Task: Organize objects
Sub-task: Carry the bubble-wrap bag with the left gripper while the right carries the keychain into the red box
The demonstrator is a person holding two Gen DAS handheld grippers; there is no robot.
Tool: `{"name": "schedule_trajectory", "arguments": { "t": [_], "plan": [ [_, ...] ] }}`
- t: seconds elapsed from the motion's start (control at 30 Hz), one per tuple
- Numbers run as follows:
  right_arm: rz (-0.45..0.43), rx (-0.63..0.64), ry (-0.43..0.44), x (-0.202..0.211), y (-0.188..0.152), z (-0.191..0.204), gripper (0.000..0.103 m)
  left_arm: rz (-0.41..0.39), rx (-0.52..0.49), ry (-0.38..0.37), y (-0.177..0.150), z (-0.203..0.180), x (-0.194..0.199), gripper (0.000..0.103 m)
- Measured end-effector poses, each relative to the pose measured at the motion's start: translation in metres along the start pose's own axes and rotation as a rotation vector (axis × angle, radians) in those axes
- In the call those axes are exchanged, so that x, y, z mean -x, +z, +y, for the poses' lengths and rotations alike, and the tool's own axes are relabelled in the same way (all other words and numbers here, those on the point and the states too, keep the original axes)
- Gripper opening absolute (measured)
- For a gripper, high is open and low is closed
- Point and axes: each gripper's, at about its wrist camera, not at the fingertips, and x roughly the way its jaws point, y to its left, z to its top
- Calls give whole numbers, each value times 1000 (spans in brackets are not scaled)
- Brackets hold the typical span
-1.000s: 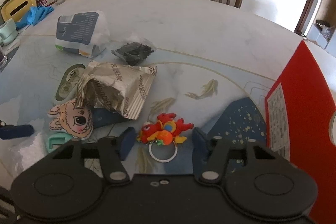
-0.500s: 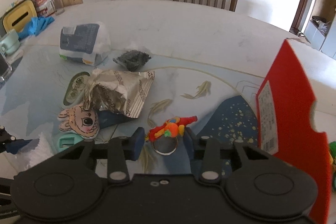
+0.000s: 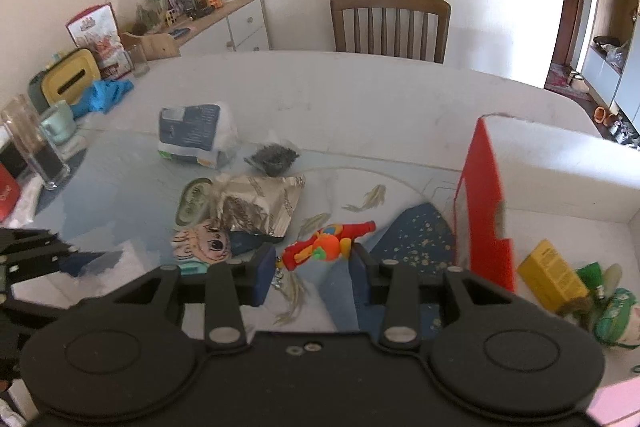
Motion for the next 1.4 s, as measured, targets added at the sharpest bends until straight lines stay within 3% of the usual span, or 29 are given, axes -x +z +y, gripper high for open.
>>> {"name": "schedule_trajectory", "arguments": {
  "t": [0.27, 0.67, 1.03, 1.4],
  "plan": [
    [-61, -11, 12, 46, 13, -20, 38, -41, -58, -32, 36, -31, 12, 40],
    [-147, -15, -42, 95, 24, -78, 38, -95, -122, -75, 84, -86, 8, 40],
    [-145, -40, -122, 109, 13, -154, 38, -92, -170, -125, 127, -142, -28, 40],
    [-85, -29, -163, 92, 2, -220, 38, -24, -213, -156, 165, -182, -90, 40]
  ]
}}
